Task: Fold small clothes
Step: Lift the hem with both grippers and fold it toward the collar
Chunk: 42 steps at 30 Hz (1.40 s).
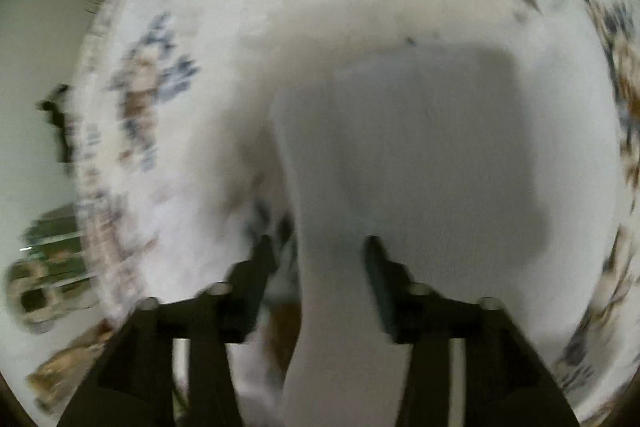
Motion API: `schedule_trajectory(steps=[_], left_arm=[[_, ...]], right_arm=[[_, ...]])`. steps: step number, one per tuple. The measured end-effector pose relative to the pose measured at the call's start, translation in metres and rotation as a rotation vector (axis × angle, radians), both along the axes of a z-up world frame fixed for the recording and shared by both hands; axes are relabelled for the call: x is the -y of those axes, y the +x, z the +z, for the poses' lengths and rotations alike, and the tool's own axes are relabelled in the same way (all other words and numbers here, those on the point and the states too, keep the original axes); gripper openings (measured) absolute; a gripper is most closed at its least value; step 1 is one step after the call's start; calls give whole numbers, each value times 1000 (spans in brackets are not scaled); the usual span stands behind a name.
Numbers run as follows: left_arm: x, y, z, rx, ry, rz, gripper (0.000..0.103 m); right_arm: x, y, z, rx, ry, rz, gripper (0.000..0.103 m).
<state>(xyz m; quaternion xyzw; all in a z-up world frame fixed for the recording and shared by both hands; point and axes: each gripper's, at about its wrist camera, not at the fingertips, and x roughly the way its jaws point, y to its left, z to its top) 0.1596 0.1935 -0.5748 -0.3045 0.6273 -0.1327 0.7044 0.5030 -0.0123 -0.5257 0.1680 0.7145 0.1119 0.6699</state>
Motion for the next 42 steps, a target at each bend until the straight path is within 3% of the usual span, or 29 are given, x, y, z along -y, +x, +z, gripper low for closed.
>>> schedule_trajectory(steps=[1,4,7,11,12,15,18,23,24,25,26,30,35,38,42], left_arm=[[-3,-2,-1,0,-24,11,55],[-8,-5,-5,1,-80,43,57],[-4,-5,-14,-18,-113,48,57],[9,-3,-27,-46,-132,37,57],[12,-3,-31,-52,-145,34,61],[22,1,-38,-54,-153,20,66],[31,4,-41,-46,-151,-2,67],[50,6,-33,-13,-209,-34,66],[56,5,-31,-8,-208,-57,61],[62,5,-28,-3,-193,-82,28],[67,4,-25,-12,-168,-109,15],[62,3,-4,-3,-187,-71,13],[67,28,56,80,-155,-81,12],[75,66,89,164,-158,-78,12],[77,144,117,280,-147,-83,12]], right_arm=[[15,-19,8,-4,40,-5,57],[54,-76,18,-24,89,-21,60],[95,-151,7,-91,98,-65,60],[137,-250,-33,-211,105,-145,60],[147,-275,-46,-242,114,-178,60],[165,-332,-79,-269,140,-234,60],[171,-360,-105,-285,232,-297,60],[167,-379,-125,-270,448,-408,62],[161,-381,-129,-274,480,-408,62],[154,-382,-133,-277,492,-405,51],[147,-383,-134,-275,505,-401,18],[139,-381,-118,-250,496,-394,14],[149,-363,-72,-179,540,-386,14],[149,-334,-44,-109,547,-375,14],[158,-266,-10,6,541,-385,14]])
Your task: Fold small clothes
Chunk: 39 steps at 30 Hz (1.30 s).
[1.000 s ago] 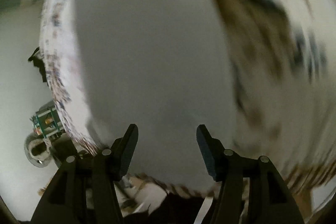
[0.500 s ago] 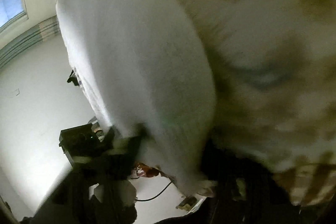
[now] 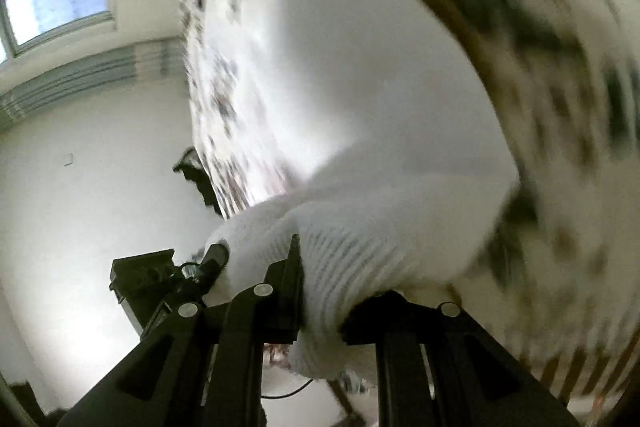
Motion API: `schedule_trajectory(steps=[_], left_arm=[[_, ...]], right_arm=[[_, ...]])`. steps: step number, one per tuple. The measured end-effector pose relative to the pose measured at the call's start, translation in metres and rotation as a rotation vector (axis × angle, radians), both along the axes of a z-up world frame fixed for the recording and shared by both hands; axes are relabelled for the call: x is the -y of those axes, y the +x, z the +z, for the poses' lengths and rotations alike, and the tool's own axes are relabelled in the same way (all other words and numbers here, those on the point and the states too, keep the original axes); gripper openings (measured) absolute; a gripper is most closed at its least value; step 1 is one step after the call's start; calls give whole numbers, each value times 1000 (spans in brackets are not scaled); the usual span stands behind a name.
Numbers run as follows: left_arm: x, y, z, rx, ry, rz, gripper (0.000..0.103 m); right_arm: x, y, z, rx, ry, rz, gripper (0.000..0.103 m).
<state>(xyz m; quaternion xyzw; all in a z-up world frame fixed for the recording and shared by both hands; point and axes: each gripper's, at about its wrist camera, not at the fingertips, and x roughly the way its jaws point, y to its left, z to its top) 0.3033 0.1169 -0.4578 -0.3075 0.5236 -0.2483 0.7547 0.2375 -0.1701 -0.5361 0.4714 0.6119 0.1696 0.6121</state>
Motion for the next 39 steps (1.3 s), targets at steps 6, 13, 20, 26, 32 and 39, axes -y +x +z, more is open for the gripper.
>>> schedule_trajectory(steps=[6,13,20,26,32,39], left_arm=[[5,124,-6,61,-14,4,12],[-35,208,-31,-15,-111,206,56],[-31,214,-27,36,126,147,56],[41,235,-63,42,432,-94,56],[63,240,-77,86,583,-125,4],[-11,238,-55,40,415,123,2]], right_arm=[[26,143,27,113,-49,-49,14],[62,256,27,72,-11,-149,57],[93,248,59,126,-209,-117,59],[106,229,27,69,-358,-44,59],[82,268,-1,117,-447,104,23],[88,273,24,231,-573,77,3]])
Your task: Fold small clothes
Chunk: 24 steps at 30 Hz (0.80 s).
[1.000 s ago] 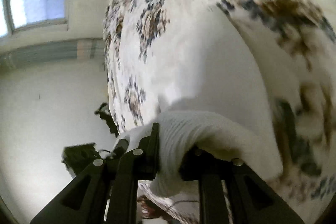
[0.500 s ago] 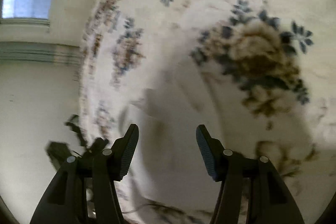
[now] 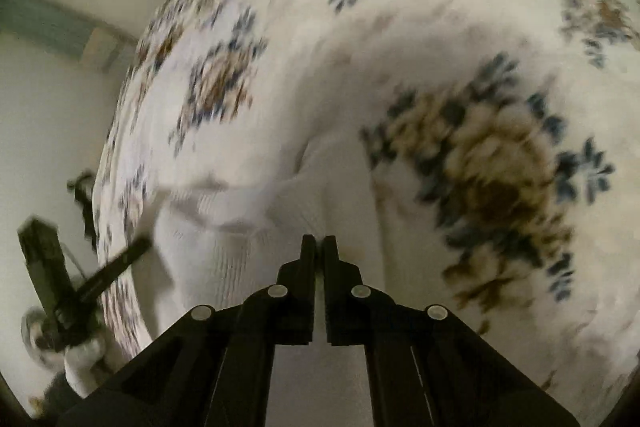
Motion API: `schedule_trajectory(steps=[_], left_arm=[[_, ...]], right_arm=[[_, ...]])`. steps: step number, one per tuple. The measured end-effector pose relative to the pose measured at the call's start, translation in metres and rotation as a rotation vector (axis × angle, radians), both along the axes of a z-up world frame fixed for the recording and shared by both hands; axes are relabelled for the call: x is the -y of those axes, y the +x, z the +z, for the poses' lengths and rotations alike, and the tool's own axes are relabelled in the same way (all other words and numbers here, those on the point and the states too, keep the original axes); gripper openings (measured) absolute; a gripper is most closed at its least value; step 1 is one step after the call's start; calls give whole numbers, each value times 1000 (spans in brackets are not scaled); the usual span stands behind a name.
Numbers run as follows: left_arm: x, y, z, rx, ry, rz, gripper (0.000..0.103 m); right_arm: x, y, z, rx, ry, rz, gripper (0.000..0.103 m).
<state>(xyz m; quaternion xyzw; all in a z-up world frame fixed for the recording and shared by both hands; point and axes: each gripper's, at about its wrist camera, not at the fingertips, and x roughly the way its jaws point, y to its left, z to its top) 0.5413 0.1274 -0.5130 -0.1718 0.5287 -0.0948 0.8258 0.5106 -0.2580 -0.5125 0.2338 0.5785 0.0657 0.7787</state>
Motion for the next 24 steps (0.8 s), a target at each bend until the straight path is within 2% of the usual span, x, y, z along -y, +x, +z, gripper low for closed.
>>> schedule_trajectory(steps=[2,5,6,8,9,10,11,12,13,14,17,18,19,20,24], left_arm=[[-13,6,-15,-42,-12,37,2],[-16,12,-35,-112,-58,43,2],[-14,13,-37,-118,-87,31,4],[-10,13,-34,-132,-103,12,5],[-9,12,-30,-130,-114,7,7],[-9,10,-25,-118,-123,1,16],[-7,11,-20,-100,-120,-3,23],[-5,12,-16,-77,-117,-16,40],[-3,15,-15,-66,-107,-28,55],[1,19,-15,-65,-86,-40,57],[19,33,-26,-75,-42,-119,52],[24,35,-29,-70,-19,-133,17],[27,35,-30,-74,-5,-140,3],[25,33,-25,-62,-4,-134,3],[4,26,7,31,-57,-71,2]], right_arm=[[17,3,0,-3,5,-60,2],[26,11,-11,-55,-46,-105,0],[29,17,-19,-96,-36,-100,0],[35,22,-29,-159,50,-106,0],[37,25,-29,-162,89,-113,1],[39,26,-28,-155,122,-110,4],[40,29,-24,-141,140,-102,18],[38,30,-21,-128,143,-91,31],[34,33,-18,-117,143,-74,59],[28,36,-19,-114,149,-61,64],[2,47,-41,-205,169,24,62],[-5,48,-51,-231,195,47,51],[-10,46,-55,-237,185,51,3],[-15,44,-55,-236,143,54,5],[-12,35,-12,-80,42,3,5]])
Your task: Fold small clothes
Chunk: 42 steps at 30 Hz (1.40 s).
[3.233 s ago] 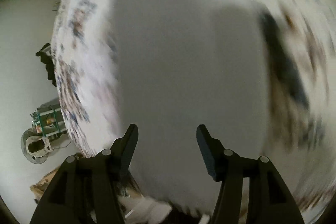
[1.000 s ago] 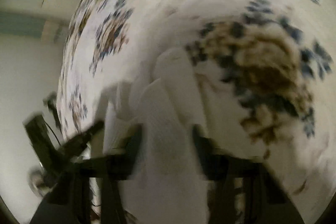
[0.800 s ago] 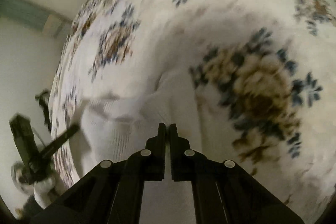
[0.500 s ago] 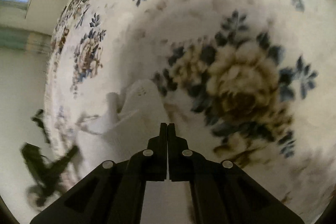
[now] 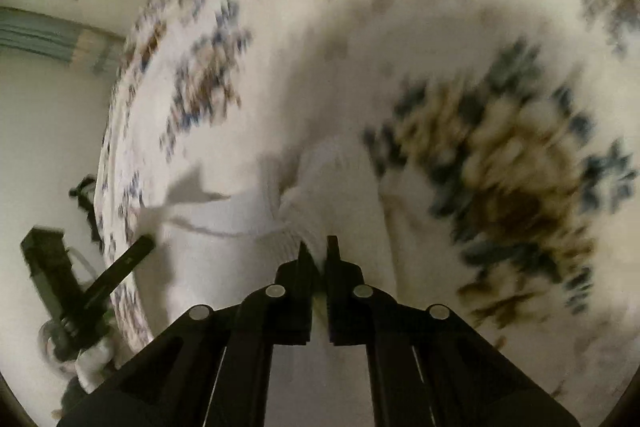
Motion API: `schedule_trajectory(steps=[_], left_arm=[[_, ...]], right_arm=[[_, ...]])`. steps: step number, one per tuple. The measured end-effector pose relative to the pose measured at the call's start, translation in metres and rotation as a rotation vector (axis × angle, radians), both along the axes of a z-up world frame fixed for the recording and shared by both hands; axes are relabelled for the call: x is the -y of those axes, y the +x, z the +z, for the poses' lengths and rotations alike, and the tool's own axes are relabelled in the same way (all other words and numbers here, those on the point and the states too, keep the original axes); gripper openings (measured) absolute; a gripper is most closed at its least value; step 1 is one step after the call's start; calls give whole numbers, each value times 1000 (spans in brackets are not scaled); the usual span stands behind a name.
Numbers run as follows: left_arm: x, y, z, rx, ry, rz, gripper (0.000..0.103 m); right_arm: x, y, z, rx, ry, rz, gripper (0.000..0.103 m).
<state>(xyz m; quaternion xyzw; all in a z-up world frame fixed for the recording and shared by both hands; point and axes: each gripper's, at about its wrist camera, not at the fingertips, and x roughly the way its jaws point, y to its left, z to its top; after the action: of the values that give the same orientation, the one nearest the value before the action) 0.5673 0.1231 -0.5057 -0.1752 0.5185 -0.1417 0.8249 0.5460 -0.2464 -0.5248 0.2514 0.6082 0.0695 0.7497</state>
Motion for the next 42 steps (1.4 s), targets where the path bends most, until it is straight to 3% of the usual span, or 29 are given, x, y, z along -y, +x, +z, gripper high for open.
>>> schedule_trajectory(steps=[3,6,10,13,14,15,16,17,19,22,28,32,36,42], left_arm=[[-16,11,0,-17,-37,52,2],[-21,31,-23,-73,-22,83,2],[-22,44,-67,-216,-63,76,5],[-18,30,-66,-250,-95,42,11],[-19,22,-60,-243,-120,29,15],[-21,11,-54,-233,-158,19,29],[-23,1,-48,-227,-175,19,45],[-26,-13,-42,-222,-187,26,50],[-30,-42,-32,-208,-208,29,53],[-28,-91,-25,-199,-169,34,53],[1,-155,-42,-243,34,28,53],[16,-165,-56,-263,68,26,53],[29,-166,-56,-241,106,2,53],[27,-168,-57,-230,93,10,53]], right_arm=[[10,4,19,58,-5,-55,4],[9,25,12,56,-40,-80,4],[4,52,-26,-44,-80,-54,4],[-2,54,-47,-127,-42,-1,6],[0,49,-46,-126,-20,4,10],[6,42,-43,-123,8,-3,16],[14,33,-37,-119,41,-15,36],[19,24,-32,-112,59,-30,53],[37,-9,-20,-99,111,-63,55],[48,-64,-20,-135,185,-90,55],[35,-167,-62,-277,282,-148,55],[20,-188,-81,-317,281,-177,55],[7,-193,-84,-303,243,-171,55],[4,-198,-85,-285,232,-196,53]])
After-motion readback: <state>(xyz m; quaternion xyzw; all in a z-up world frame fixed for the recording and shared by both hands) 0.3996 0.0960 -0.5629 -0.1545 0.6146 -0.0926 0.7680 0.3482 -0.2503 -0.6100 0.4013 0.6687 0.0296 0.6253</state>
